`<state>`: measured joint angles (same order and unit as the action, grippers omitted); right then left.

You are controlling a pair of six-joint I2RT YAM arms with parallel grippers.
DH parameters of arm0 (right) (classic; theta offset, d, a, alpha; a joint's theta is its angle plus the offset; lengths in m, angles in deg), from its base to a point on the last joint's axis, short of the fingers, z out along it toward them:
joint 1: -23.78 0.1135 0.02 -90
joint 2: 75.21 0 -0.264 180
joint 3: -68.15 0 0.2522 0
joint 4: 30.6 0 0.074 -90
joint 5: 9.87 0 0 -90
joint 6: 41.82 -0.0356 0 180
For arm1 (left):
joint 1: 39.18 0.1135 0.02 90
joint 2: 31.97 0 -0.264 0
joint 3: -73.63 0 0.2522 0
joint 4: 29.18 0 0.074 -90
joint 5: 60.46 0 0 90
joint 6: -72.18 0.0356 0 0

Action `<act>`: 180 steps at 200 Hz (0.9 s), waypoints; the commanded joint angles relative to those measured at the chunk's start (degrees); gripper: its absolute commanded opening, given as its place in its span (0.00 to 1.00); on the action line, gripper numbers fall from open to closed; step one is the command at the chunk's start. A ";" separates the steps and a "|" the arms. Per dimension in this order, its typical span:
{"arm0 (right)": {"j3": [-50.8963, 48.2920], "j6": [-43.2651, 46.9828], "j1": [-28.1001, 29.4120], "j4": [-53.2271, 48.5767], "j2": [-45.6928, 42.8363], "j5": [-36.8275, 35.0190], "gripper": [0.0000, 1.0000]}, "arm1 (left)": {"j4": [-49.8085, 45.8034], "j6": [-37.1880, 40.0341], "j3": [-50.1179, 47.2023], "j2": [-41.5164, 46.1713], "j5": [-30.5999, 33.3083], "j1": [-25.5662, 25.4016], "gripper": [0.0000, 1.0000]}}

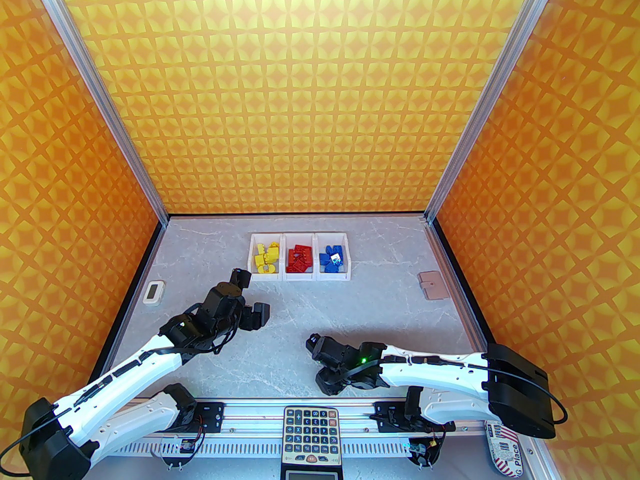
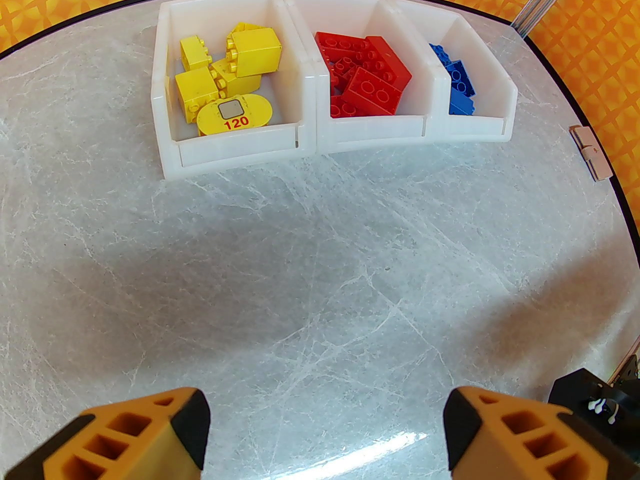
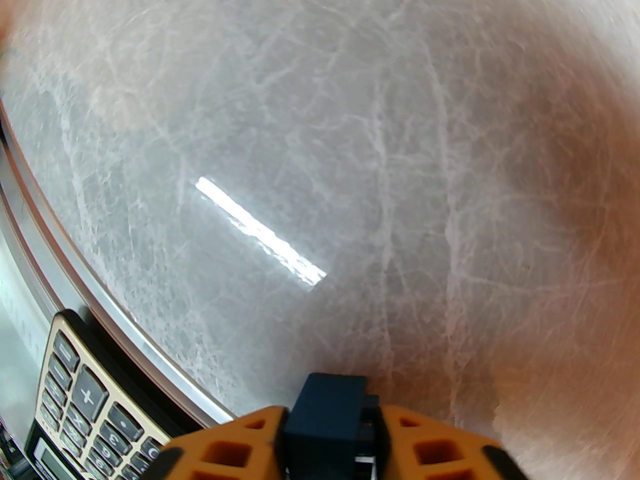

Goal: Sort the legos into containers by color

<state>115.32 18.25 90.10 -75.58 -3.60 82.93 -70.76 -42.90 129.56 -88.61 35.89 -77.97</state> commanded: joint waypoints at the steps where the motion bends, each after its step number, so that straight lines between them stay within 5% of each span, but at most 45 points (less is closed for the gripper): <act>1: -0.80 -1.07 0.23 0.20 -0.04 -1.46 0.22 | -0.58 -0.23 0.10 0.50 0.97 -0.33 0.82; 51: 4.16 0.72 -3.78 -1.54 -4.51 -9.44 0.16 | -0.76 -0.14 0.28 0.92 0.99 -0.41 0.82; 103: 14.85 9.60 -20.20 3.39 -4.16 -10.49 0.15 | -0.45 -0.29 0.38 0.63 0.96 -0.35 0.82; 180: 43.13 19.75 -41.28 6.08 20.73 -5.72 0.16 | -0.57 -0.24 -0.34 2.24 1.57 -0.32 0.82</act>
<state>150.53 33.68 52.47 -70.33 9.43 75.31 -70.80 -42.90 129.56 -87.80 36.09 -78.12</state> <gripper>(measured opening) 0.254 0.816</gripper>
